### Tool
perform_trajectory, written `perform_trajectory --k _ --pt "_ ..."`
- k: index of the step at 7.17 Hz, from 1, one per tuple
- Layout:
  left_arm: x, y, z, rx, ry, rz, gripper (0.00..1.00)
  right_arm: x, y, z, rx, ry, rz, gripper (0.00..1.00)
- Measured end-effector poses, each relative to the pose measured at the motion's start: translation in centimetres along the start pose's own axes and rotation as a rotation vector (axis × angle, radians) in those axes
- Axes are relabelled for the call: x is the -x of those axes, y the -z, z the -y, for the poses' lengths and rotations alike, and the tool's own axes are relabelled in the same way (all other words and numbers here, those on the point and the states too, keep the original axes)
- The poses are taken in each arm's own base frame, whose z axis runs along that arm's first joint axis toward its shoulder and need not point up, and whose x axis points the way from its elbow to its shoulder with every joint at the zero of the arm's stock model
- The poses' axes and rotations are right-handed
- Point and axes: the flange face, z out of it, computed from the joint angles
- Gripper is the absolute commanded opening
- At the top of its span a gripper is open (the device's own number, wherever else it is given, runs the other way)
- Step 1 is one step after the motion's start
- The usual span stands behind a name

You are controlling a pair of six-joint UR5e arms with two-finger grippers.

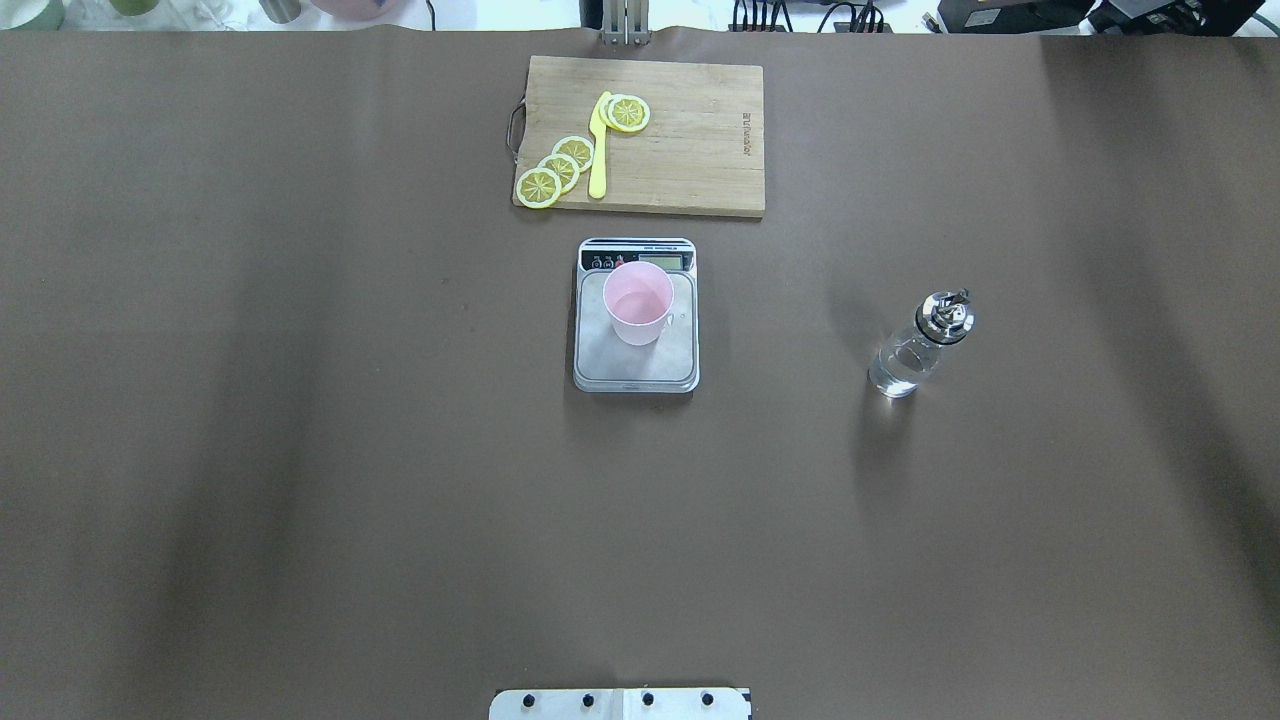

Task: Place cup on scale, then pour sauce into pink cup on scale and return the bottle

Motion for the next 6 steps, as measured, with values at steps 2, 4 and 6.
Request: perform_trajectory --k 2,4,6 --pt "0.5 0.1 -1.1 -0.053 -0.028 0.015 1.0 0.2 0.2 0.0 -0.005 0.004 0.004 1.0" --pt "1.3 -0.8 -3.0 -0.041 -0.008 0.01 1.0 0.1 0.1 0.0 -0.003 0.002 0.003 1.0" --pt "1.7 -1.3 -3.7 -0.033 0.003 0.003 1.0 -0.1 -0.1 0.0 0.001 -0.001 0.001 1.0"
